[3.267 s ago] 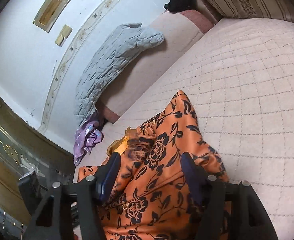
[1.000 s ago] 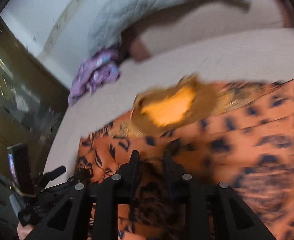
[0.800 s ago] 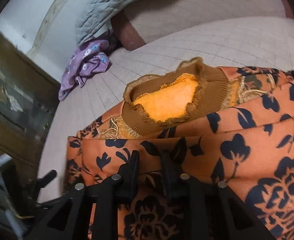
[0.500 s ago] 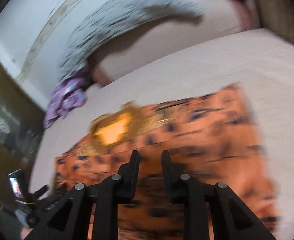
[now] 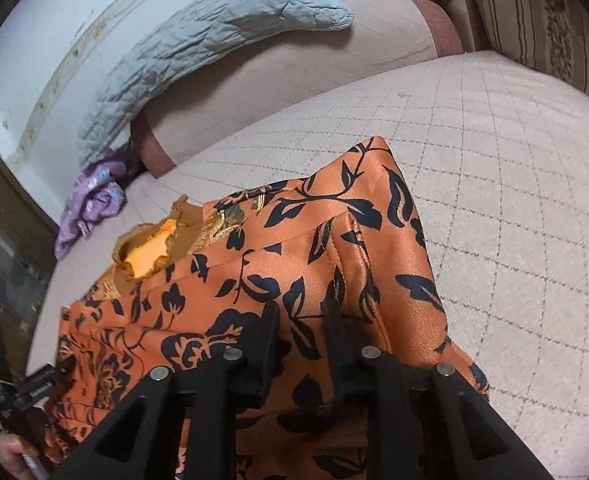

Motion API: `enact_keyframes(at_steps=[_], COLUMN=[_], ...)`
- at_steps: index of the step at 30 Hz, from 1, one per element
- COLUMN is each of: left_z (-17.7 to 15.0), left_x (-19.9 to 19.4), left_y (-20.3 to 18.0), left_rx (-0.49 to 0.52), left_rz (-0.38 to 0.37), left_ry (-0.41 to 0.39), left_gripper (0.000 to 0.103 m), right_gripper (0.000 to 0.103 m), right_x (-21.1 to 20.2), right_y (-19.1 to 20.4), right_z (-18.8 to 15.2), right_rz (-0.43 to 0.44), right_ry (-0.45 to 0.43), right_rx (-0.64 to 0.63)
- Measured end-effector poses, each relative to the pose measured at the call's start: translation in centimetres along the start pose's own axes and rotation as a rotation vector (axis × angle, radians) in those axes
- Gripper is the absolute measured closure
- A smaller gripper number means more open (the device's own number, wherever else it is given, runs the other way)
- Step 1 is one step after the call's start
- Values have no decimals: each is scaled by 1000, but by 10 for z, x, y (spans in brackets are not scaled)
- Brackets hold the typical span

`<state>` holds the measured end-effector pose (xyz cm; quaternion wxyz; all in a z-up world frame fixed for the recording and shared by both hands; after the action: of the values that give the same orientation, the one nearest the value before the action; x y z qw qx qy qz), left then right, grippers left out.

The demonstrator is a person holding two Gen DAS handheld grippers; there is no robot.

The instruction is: Fold small clothes

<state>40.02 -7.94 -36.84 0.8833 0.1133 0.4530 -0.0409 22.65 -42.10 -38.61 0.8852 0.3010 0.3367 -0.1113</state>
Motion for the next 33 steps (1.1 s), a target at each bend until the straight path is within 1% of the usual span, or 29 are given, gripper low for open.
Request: enact_keyframes(at_steps=[4, 8, 13, 17, 19, 21, 23, 25, 26, 27, 28, 29, 31, 33], left_z=[-2, -6, -6, -4, -2, 2, 7, 5, 1, -2, -5, -7, -9, -12], left_x=[1, 4, 3, -12, -36, -63, -95, -121, -136, -144, -154, -161, -184, -207], left_y=[2, 7, 6, 3, 1, 4, 12, 22, 28, 33, 39, 44, 55, 63], left_rx=[-18, -87, -87, -55, -39, -50, -63, -70, -74, -80, -91, -101, -116, -125], left_rz=[-3, -33, -31, 24, 12, 4, 21, 63, 86, 85, 78, 72, 71, 77], left_ry=[-5, -5, -7, -28, -98, -171, -245, -296, -310, -310, -307, -307, -319, -356], left_gripper=[0, 0, 0, 0, 0, 0, 0, 0, 0, 0, 0, 0, 0, 0], right_gripper=[77, 77, 77, 77, 77, 77, 76, 72, 60, 39, 31, 30, 30, 30], right_x=[1, -1, 0, -1, -2, -8, -19, -33, -43, -52, -63, -79, -100, -122], right_y=[2, -2, -3, -3, -2, 2, 6, 11, 14, 17, 20, 26, 34, 43], right_z=[-6, -8, -8, -9, -7, -6, -8, -11, -13, -14, -15, -15, -16, -18], right_rz=[12, 40, 59, 56, 52, 36, 32, 70, 86, 93, 100, 109, 115, 140], right_ry=[-10, -22, -28, -23, -14, -6, 6, 4, 1, -7, -26, -60, -87, -109], right_rx=[10, 29, 42, 41, 40, 32, 34, 46, 52, 54, 54, 39, 17, 9])
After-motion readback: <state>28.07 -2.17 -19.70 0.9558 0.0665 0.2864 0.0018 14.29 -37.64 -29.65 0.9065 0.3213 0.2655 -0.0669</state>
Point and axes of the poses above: each gripper's, at about its wrist camera, not at the fingertips, and x roughly the way its jaws point, y to its left, z to its top, the point moved 4 cm from there along x, roughly the way its jaws point, and after that the axes turned 4 degrees about z, right-handed, at the moved point
